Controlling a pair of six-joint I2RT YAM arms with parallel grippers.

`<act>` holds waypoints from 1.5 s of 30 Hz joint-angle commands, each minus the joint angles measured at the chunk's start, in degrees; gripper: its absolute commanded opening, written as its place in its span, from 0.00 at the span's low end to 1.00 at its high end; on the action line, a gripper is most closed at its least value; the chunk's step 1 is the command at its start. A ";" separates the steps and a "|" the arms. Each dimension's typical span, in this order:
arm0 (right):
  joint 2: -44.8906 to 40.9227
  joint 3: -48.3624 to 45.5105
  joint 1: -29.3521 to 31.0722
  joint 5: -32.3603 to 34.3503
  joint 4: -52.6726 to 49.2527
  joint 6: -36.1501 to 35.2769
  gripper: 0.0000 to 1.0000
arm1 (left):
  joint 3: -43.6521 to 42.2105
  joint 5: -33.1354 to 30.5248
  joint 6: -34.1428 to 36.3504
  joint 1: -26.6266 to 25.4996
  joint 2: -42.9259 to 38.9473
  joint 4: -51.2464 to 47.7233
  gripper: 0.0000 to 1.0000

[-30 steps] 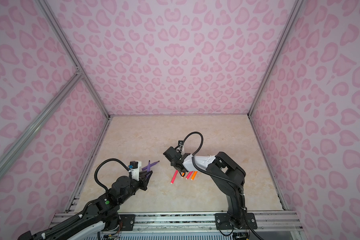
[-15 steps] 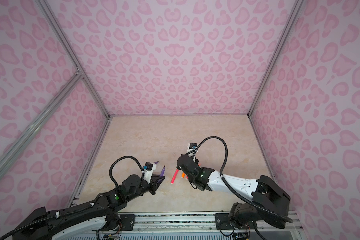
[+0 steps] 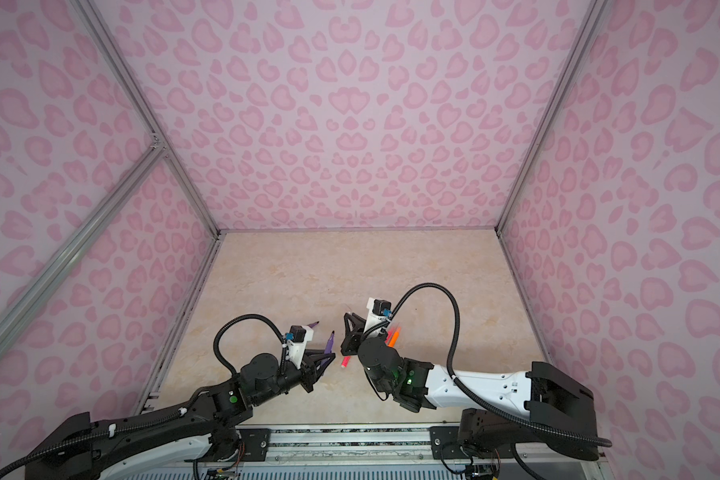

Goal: Insert the pens into the pen caps
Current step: 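Lift the translucent cap with the right gripper and carry it toward the left gripper, then lower the cap onto the purple marker tip held by the left gripper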

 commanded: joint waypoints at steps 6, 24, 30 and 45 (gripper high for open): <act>5.12 1.88 1.29 1.34 9.43 -1.70 0.00 | -1.57 -2.09 0.12 -0.14 -5.87 -0.49 0.03; 8.96 4.44 1.83 -1.50 12.10 -2.79 0.00 | -1.60 -1.50 0.08 -0.14 -6.17 -0.87 0.03; 9.31 3.69 1.99 -2.54 12.76 -1.86 0.00 | -1.69 -1.96 -0.14 -0.12 -6.02 -0.78 0.03; 10.83 1.60 4.88 -1.81 15.71 -0.71 0.00 | -1.94 -2.74 -0.79 -0.13 -5.89 -0.40 0.03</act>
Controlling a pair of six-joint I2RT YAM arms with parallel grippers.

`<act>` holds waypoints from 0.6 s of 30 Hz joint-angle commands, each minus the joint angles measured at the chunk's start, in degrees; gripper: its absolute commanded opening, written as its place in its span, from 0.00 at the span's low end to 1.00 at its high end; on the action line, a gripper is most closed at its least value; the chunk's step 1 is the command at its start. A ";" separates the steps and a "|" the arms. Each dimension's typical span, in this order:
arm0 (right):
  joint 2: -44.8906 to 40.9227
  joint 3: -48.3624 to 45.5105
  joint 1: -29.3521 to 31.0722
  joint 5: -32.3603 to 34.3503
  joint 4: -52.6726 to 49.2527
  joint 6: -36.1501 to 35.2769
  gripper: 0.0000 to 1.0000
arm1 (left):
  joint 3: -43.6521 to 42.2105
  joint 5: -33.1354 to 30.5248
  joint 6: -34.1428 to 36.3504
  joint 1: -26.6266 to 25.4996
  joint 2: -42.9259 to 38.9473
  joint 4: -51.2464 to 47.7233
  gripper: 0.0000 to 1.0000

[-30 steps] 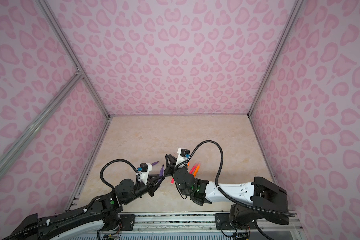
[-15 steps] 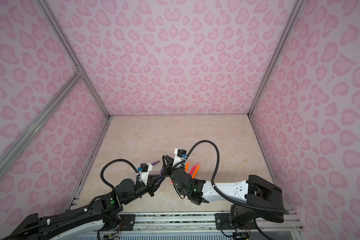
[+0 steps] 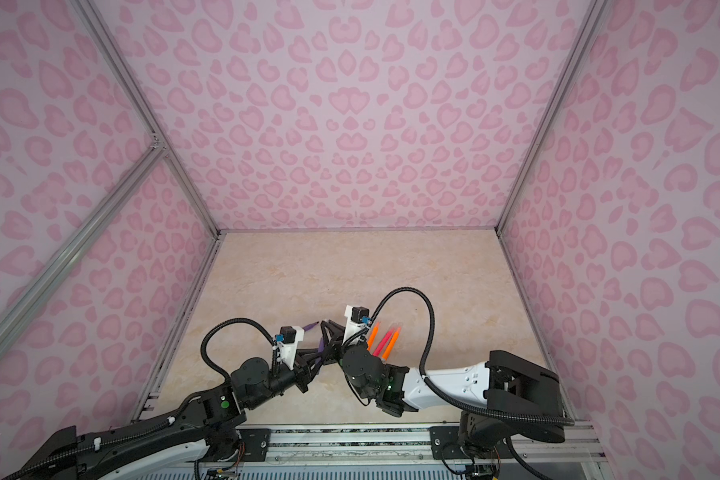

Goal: Insert the pens into the pen caps
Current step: 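Lower the cap onto the purple marker tip held by the left gripper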

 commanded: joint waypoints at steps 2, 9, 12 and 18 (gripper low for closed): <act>0.70 -0.44 0.81 1.56 2.58 0.22 0.00 | -0.32 -0.55 -0.14 0.04 -0.09 1.30 0.03; 2.14 -2.91 1.79 1.66 8.38 0.05 0.00 | -1.48 -1.69 -0.84 0.06 -2.30 1.49 0.03; 3.17 -4.46 1.83 0.19 12.84 0.04 0.00 | -1.94 -2.14 -0.93 0.05 -3.96 0.91 0.03; 4.98 -4.91 2.36 -1.31 16.64 -0.34 0.00 | -2.66 -2.66 -1.11 0.04 -5.70 0.54 0.03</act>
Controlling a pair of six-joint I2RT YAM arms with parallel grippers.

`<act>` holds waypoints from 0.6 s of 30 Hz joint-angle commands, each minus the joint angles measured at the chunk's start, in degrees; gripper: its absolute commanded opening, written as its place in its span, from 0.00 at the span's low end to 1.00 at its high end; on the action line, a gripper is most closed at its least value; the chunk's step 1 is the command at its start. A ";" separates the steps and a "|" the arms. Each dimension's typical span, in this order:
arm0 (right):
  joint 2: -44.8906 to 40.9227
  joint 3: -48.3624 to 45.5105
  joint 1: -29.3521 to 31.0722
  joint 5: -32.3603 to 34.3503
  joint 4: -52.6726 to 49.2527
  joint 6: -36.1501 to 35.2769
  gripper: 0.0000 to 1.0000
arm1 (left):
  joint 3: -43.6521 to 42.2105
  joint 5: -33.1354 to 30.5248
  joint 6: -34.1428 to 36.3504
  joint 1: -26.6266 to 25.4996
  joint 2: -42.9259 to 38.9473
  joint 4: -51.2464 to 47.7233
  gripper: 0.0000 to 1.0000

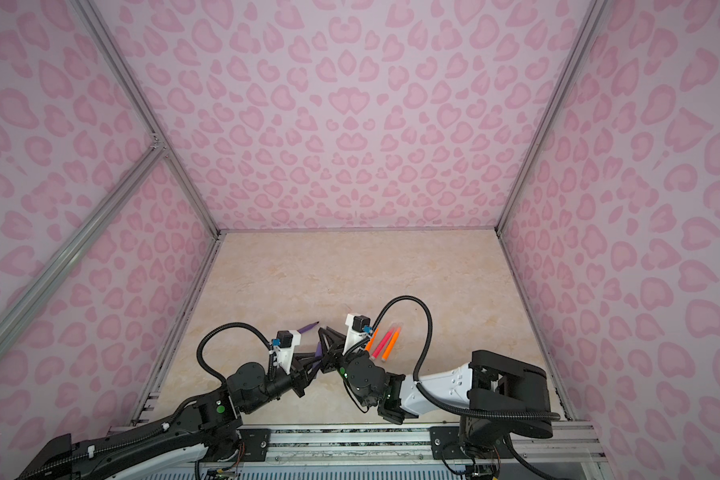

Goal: Insert the pens into the pen caps
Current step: 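Lower the cap onto the purple marker tip held by the left gripper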

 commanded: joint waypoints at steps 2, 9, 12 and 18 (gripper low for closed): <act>1.00 -0.70 0.76 -1.78 4.16 -1.50 0.00 | -0.22 -2.75 -0.65 0.10 -0.64 2.63 0.03; 3.27 -2.75 2.60 -2.34 13.88 -4.95 0.08 | -0.43 -2.85 -0.73 0.11 -1.00 2.66 0.03; 4.73 -3.35 2.59 -2.24 17.76 -5.83 0.12 | -0.60 -2.85 -0.80 0.11 -1.43 2.51 0.03; 3.93 -2.54 2.64 -2.63 16.18 -7.33 0.37 | -0.57 -2.85 -0.65 0.11 -2.14 1.88 0.03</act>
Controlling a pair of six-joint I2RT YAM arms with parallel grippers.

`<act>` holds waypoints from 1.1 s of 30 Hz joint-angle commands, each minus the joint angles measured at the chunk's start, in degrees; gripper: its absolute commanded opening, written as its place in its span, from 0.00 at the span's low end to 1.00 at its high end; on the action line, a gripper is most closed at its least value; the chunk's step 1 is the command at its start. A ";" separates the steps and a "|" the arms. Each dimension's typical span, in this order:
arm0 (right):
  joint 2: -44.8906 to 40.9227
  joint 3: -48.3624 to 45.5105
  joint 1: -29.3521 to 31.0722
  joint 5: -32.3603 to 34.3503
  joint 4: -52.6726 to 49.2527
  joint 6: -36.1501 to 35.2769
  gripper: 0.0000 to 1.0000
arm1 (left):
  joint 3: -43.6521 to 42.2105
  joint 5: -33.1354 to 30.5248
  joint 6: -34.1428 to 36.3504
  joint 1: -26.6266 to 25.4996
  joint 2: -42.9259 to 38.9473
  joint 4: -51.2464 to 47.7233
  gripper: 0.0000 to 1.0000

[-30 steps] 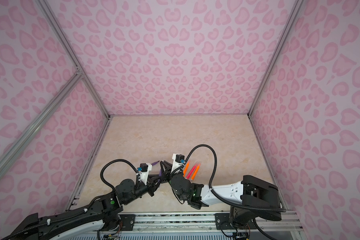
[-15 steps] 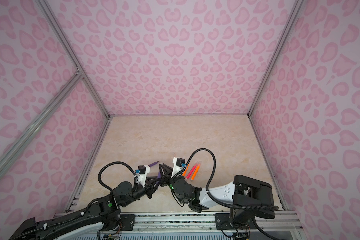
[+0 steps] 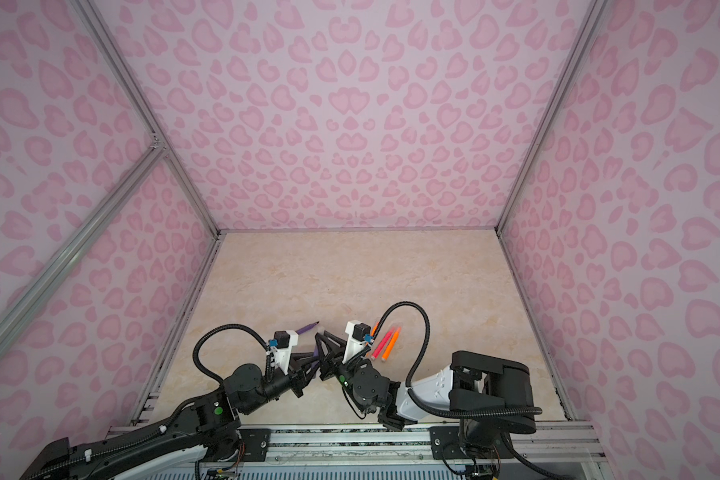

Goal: Insert the pens into the pen caps
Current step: 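Lower the cap onto the purple marker tip held by the left gripper, then open the right gripper and raise it above the capped marker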

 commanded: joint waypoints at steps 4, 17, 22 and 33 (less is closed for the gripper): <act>-2.68 0.90 0.15 -0.83 -2.62 -2.77 0.52 | -0.02 -2.14 -0.25 0.02 -0.29 1.13 0.03; -10.59 4.12 -3.24 0.02 -21.45 -0.15 0.62 | 0.45 -1.97 -0.18 0.04 1.12 1.45 0.03; -10.96 10.80 -7.93 -4.12 -37.67 5.43 0.62 | 0.51 -1.88 -0.17 0.02 0.95 1.26 0.03; -8.09 17.65 -10.64 -8.91 -47.21 6.15 0.62 | 0.59 -2.14 0.01 0.03 1.03 1.19 0.03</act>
